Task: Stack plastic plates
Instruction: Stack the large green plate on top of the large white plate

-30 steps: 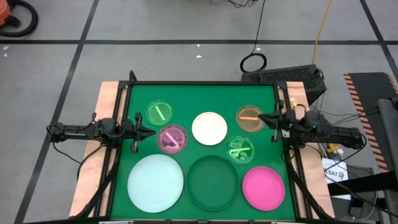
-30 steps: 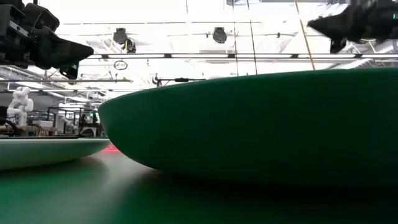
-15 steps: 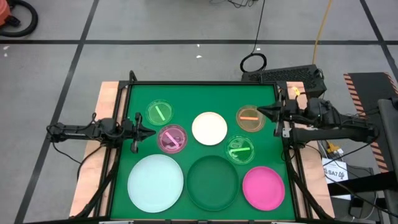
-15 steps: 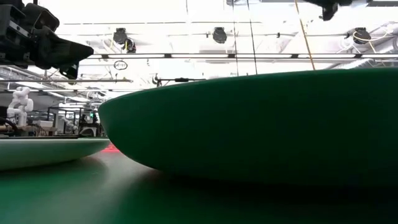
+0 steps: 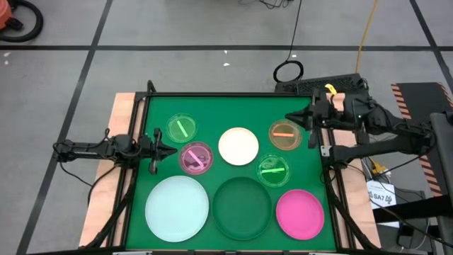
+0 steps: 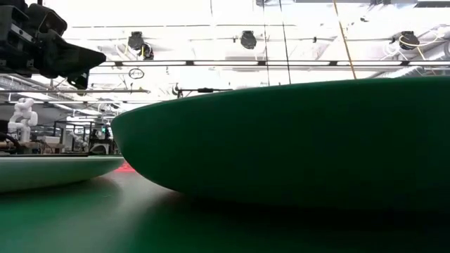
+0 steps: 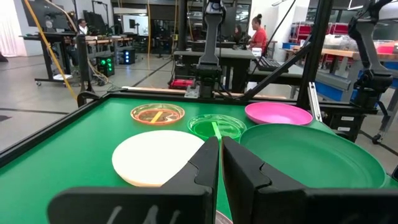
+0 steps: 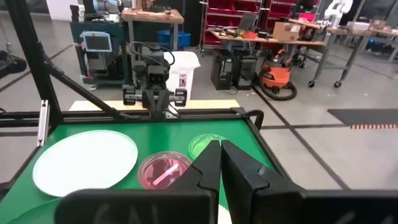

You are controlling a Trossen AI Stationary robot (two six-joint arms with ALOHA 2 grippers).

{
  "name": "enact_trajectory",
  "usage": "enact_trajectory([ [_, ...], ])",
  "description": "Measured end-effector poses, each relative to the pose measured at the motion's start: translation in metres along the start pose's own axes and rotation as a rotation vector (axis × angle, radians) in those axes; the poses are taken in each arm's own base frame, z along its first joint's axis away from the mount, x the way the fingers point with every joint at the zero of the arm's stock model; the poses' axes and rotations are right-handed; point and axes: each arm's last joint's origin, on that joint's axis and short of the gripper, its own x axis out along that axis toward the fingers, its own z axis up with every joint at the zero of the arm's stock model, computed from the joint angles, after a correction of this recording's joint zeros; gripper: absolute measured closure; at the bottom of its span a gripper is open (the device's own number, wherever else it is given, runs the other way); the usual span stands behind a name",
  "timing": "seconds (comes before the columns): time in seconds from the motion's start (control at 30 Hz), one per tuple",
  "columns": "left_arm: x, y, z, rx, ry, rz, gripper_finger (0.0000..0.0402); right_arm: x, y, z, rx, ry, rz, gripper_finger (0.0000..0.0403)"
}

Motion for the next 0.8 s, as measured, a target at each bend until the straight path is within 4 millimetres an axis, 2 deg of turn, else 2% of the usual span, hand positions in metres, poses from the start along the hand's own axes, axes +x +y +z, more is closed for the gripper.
enact_trajectory([
  [0.17,0.000,0.000,0.000,-0.001,0.000,0.000,0.0378,0.007,0.000,0.024,-0.021,-0.140,-0.012,0.0394],
  [0.3,0.000,0.000,0.000,0.001,0.000,0.000,0.0378,0.012,0.000,0.031,-0.014,-0.206,-0.018,0.0394],
  [0.57,0.000,0.000,0.000,0.048,-0.001,0.002,0.0378,0.030,0.003,0.020,0.080,-0.088,-0.003,0.0394],
  [0.8,0.000,0.000,0.002,0.002,-0.022,0.006,0.0378,0.053,0.006,0.009,0.059,0.012,-0.005,0.0394],
])
